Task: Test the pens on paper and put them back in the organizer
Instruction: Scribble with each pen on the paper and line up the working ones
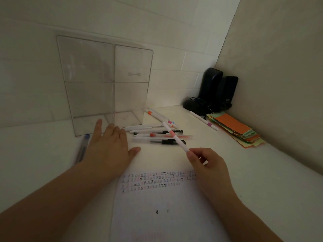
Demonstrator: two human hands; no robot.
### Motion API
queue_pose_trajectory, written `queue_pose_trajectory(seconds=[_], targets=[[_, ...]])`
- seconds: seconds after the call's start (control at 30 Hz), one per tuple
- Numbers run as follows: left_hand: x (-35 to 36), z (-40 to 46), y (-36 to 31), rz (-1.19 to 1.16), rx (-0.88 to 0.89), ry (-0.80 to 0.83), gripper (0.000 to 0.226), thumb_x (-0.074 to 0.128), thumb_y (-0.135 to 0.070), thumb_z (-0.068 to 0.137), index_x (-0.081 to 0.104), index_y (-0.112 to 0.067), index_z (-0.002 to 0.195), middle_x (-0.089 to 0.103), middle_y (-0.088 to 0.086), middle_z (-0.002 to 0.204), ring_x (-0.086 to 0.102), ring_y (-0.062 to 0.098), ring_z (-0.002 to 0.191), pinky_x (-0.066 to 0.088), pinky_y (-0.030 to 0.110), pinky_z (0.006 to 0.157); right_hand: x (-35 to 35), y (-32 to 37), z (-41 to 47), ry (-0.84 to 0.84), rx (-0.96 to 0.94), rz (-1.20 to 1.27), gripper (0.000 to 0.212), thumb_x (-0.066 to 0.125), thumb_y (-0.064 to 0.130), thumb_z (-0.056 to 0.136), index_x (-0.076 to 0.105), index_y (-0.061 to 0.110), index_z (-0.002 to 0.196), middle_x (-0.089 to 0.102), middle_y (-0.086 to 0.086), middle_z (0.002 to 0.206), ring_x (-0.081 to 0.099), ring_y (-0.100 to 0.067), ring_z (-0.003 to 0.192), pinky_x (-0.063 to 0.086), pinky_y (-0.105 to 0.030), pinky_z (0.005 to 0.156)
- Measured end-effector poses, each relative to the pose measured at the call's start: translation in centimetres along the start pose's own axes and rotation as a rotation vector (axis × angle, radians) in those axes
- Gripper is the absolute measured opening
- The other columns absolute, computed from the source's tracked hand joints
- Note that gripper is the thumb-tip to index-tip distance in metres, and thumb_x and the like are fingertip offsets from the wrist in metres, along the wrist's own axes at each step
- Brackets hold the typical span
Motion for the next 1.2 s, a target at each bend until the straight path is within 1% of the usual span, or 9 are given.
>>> queue_pose_trajectory(seconds=[0.13, 0.43, 0.53, 0.63, 0.73, 0.8, 0.97, 1.07, 1.2], targets=[[-0.5, 1.4, -0.8, -0.036, 0.064, 0.009, 0.061, 0.011, -0.051, 0.093, 0.024, -0.012, 0.139, 0.037, 0.004, 0.143, 0.025, 0.021, 0.135, 0.000, 0.049, 0.114, 0.0, 0.0, 0.0, -0.001, 0.005, 0.014, 0.009, 0.055, 0.030, 0.089, 0.056, 0.038, 0.085, 0.059, 0.011, 0.085, 0.051, -0.005, 0.081, 0.033, -0.011, 0.064], [-0.3, 3.7, -4.0, -0.494, 0.246, 0.039, 0.059, 0.024, -0.045, 0.096, 0.005, -0.019, 0.145, 0.014, 0.000, 0.154, 0.011, 0.014, 0.141, -0.003, 0.039, 0.115, 0.0, -0.1, 0.0, 0.006, 0.033, 0.017, 0.007, 0.053, 0.031, 0.090, 0.057, 0.037, 0.087, 0.058, 0.011, 0.085, 0.049, -0.003, 0.079, 0.032, -0.009, 0.064], [-1.1, 2.3, -4.1, -0.639, 0.335, -0.112, 0.054, 0.035, -0.030, 0.096, 0.011, -0.022, 0.144, 0.011, -0.004, 0.154, 0.004, 0.011, 0.141, -0.001, 0.027, 0.113, -0.3, 0.2, -0.2, -0.018, 0.011, 0.034, 0.008, 0.054, 0.030, 0.090, 0.058, 0.037, 0.088, 0.059, 0.009, 0.085, 0.051, -0.005, 0.080, 0.035, -0.010, 0.065], [-2.2, -0.7, -4.3, -0.893, 0.349, -0.138, 0.051, 0.047, -0.016, 0.091, 0.029, -0.031, 0.136, 0.025, -0.016, 0.143, 0.018, 0.001, 0.132, 0.017, 0.017, 0.107, -1.2, 0.8, -0.3, -0.106, 0.019, 0.239, 0.009, 0.058, 0.025, 0.088, 0.065, 0.032, 0.087, 0.063, 0.012, 0.079, 0.054, 0.000, 0.074, 0.039, -0.004, 0.064], [-2.5, -3.9, -5.0, -1.144, 0.348, -0.027, 0.038, 0.052, -0.020, 0.089, 0.041, -0.048, 0.112, 0.041, -0.029, 0.119, 0.042, -0.012, 0.107, 0.035, 0.009, 0.088, -0.6, 1.6, -0.8, 0.110, 0.150, 0.674, 0.016, 0.058, 0.028, 0.083, 0.072, 0.021, 0.083, 0.068, 0.008, 0.071, 0.056, 0.003, 0.064, 0.045, -0.011, 0.065], [-2.8, -4.8, -5.2, -1.231, 0.335, -0.013, 0.028, 0.057, -0.030, 0.085, 0.047, -0.047, 0.104, 0.053, -0.022, 0.108, 0.054, -0.006, 0.095, 0.046, 0.012, 0.080, 0.2, 2.3, -1.4, 0.297, 0.212, 0.950, 0.017, 0.058, 0.026, 0.077, 0.073, 0.017, 0.078, 0.073, -0.003, 0.079, 0.064, -0.008, 0.071, 0.051, -0.019, 0.066], [-4.1, -4.9, -4.3, -1.259, 0.355, -0.102, 0.036, 0.052, -0.065, 0.062, 0.051, -0.044, 0.090, 0.064, -0.017, 0.083, 0.056, -0.006, 0.085, 0.045, 0.006, 0.071, 1.0, 2.5, -1.6, 0.380, 0.186, 0.989, 0.011, 0.064, 0.016, 0.077, 0.073, 0.013, 0.083, 0.064, -0.005, 0.073, 0.059, -0.015, 0.072, 0.050, -0.023, 0.066], [-4.0, -4.7, -3.6, -1.215, 0.419, -0.256, 0.027, 0.060, -0.058, 0.071, 0.050, -0.044, 0.091, 0.058, -0.025, 0.098, 0.056, -0.004, 0.087, 0.042, 0.006, 0.075, 1.3, 2.6, -1.9, 0.421, 0.136, 0.889, 0.013, 0.058, 0.018, 0.077, 0.071, 0.015, 0.078, 0.057, -0.007, 0.069, 0.052, -0.013, 0.065, 0.045, -0.023, 0.061], [-3.4, -4.7, -3.4, -1.099, 0.536, -0.354, 0.035, 0.041, -0.041, 0.086, 0.040, -0.043, 0.120, 0.041, -0.026, 0.124, 0.037, -0.008, 0.118, 0.026, 0.004, 0.096, 1.8, 3.0, -2.6, 0.566, 0.144, 0.845, 0.017, 0.053, 0.023, 0.081, 0.059, 0.013, 0.069, 0.053, -0.003, 0.063, 0.044, -0.015, 0.058, 0.035, -0.027, 0.055]])
Point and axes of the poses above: each hand's wrist, its own z-axis towards the middle knuckle, its own x-axis out of the palm, y = z × x, the point moved 4 cm from there along z, towards the middle knuckle
